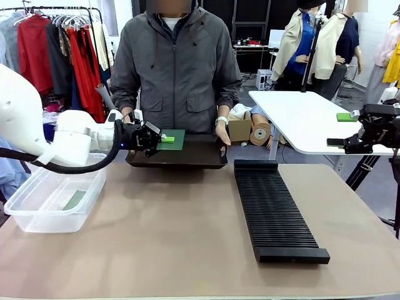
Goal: Sort PCBs into racks and boxes based on the side picked up.
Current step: If the short side of the Blank PCB is picked up, insert it into the PCB Rack ; if the long side is picked up, place it in the Organizing box.
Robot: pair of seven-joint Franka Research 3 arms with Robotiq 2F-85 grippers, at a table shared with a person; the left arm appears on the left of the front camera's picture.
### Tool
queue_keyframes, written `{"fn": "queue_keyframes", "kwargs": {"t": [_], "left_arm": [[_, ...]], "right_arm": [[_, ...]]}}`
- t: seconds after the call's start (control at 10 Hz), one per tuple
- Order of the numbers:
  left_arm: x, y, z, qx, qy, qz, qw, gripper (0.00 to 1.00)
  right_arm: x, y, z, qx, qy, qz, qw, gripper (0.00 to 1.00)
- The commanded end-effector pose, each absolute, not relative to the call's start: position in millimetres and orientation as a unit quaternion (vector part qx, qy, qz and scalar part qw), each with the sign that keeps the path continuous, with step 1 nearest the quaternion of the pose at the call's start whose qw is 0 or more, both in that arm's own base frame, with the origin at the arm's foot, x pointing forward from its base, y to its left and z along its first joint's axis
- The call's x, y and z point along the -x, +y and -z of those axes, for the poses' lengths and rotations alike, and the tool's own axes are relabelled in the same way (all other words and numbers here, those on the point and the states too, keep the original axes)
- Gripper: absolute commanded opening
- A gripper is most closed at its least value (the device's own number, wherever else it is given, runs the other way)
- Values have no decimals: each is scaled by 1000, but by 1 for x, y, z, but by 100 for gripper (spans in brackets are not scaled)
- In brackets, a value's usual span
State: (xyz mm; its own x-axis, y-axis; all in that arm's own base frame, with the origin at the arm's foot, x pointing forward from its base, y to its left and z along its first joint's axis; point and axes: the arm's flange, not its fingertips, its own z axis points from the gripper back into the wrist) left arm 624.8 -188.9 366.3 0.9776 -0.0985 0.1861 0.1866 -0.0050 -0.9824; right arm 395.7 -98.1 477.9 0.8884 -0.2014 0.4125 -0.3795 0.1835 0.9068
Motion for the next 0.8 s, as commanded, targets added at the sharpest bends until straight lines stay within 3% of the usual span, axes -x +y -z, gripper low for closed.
{"fn": "queue_keyframes", "kwargs": {"t": [0.0, 0.7], "left_arm": [[-610, -168, -394, 679, -21, 85, 729, 0], [-568, -63, -469, 498, 4, 51, 866, 0]], "right_arm": [[-395, -98, -480, -638, -231, -65, 732, 100], [-395, -98, -480, -638, -231, -65, 732, 100]]}}
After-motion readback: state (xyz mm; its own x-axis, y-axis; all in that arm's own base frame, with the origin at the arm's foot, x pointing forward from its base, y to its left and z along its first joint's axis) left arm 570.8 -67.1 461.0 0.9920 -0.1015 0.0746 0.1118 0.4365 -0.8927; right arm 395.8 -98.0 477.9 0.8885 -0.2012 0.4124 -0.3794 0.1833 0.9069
